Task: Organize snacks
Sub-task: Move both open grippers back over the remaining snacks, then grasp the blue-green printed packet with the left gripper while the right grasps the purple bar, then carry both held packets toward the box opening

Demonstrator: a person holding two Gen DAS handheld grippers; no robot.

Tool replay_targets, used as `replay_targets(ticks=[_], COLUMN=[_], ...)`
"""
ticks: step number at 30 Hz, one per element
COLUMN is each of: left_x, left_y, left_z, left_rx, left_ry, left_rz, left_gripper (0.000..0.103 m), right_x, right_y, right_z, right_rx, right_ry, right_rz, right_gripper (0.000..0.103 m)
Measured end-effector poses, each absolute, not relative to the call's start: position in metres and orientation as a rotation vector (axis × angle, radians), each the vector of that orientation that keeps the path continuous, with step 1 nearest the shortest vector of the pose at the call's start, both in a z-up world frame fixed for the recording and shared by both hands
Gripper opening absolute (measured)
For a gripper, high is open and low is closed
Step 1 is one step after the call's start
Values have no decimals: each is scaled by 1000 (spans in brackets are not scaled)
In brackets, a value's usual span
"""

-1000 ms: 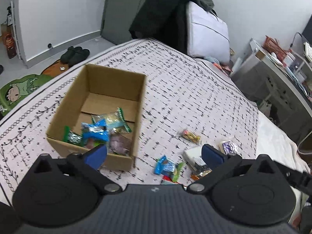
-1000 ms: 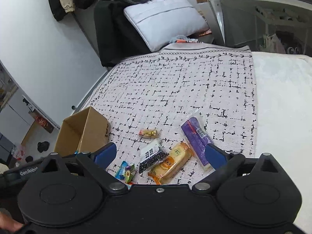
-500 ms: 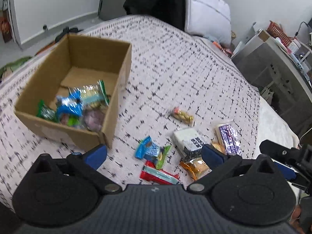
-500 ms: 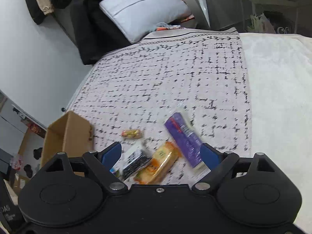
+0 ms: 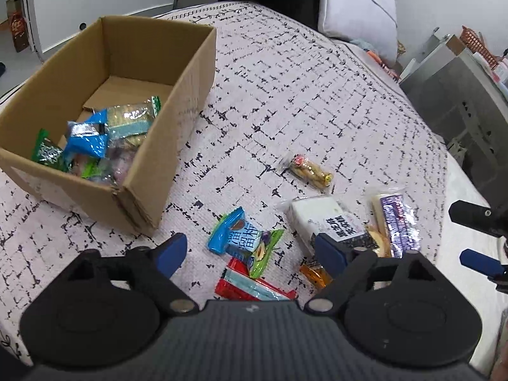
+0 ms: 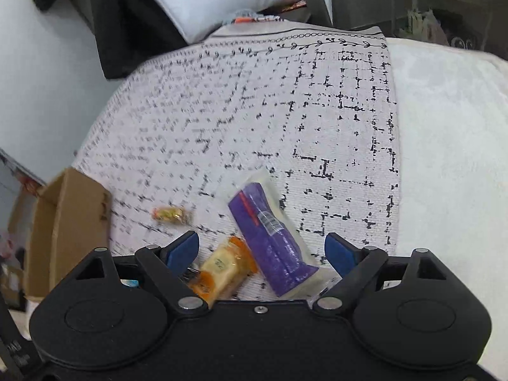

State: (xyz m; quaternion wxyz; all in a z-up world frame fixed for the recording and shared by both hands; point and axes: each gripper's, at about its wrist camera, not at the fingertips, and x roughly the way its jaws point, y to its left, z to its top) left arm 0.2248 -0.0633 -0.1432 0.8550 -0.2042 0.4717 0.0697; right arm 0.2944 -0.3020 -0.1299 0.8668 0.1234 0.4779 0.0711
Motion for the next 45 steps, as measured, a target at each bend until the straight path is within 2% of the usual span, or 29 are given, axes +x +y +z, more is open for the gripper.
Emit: replay_targets(ticks=[6, 10, 15, 17, 20, 24, 30, 45], left_x=[237, 243, 245, 245, 245, 242, 230, 204], left_y=[-65, -66, -67, -66, -66, -65, -68, -56], left_z=[-166, -178, -181, -180, -177, -172, -156, -103], left_rx=[-434, -433, -408, -399, -400, -400, -397, -408], left_ry=[1029, 1048, 1034, 1029, 1020, 1016, 978, 880], left_rz=[181, 202, 223, 225, 217, 211, 184, 170], left_gripper=[77, 66, 56, 52, 39, 36, 34, 34], right_x=[303, 309, 308, 305, 300, 294, 284, 260], right_y=[-286, -283, -290, -291, -288, -291, -299, -275], right_z=[-148, -158, -167, -168, -164, -152, -135, -105], right_rx=[118, 106, 112, 124, 114, 155, 226, 413], right_ry=[1021, 1049, 1089, 1098, 1088, 1056, 992, 885], right_rz=[95, 86, 75, 90, 97, 122, 144, 341], right_gripper=[85, 75, 42, 39, 30, 20, 16, 16])
